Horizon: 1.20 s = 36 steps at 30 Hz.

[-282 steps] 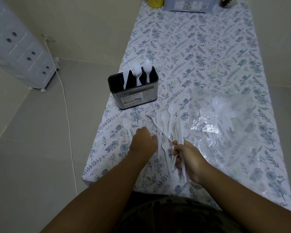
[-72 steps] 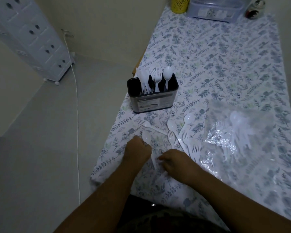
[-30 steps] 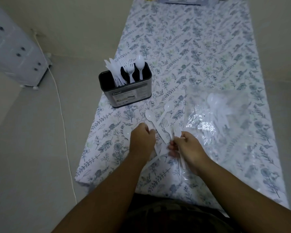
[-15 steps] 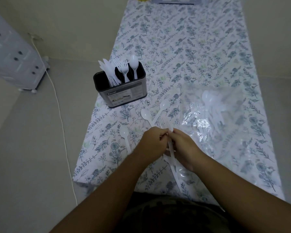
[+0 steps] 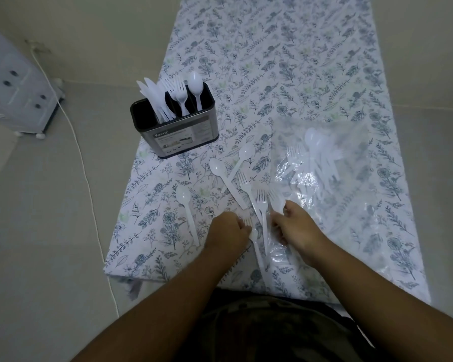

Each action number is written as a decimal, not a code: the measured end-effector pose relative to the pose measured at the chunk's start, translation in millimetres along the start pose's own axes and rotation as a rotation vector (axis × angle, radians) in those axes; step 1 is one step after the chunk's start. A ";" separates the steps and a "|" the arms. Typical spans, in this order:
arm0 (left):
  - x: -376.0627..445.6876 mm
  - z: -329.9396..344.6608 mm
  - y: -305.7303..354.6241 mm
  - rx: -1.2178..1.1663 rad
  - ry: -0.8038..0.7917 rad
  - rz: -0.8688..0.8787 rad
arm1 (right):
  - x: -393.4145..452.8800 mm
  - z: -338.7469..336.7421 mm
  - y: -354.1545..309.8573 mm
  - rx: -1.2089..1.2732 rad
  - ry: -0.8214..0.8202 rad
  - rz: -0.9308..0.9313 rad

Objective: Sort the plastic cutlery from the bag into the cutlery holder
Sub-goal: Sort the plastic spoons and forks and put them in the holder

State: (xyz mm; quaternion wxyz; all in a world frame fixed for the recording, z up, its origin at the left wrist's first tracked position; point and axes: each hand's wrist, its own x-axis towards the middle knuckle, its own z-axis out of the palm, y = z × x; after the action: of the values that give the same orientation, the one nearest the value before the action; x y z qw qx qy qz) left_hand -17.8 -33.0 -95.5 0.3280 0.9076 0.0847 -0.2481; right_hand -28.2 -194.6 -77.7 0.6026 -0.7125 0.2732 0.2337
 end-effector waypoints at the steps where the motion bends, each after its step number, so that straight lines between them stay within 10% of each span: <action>1: 0.2 0.0 0.3 -0.018 0.005 0.000 | -1.1 1.0 2.7 -0.007 0.001 0.002; 11: 10.3 -7.6 20.1 -0.619 -0.020 -0.060 | -3.0 6.5 7.4 0.241 -0.161 0.058; 24: 23.0 15.8 36.6 0.143 0.018 0.095 | 2.5 -16.4 13.2 0.181 0.089 0.135; 36: 4.0 -3.7 40.5 -0.338 -0.017 0.120 | 3.6 -2.5 3.3 0.344 -0.096 0.146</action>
State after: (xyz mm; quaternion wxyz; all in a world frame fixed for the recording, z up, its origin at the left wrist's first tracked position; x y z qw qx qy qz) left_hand -0.1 -61.9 -72.6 0.4907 0.8408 0.0682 -0.2182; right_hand -27.7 -197.9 -82.1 0.7092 -0.5656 0.3309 0.2603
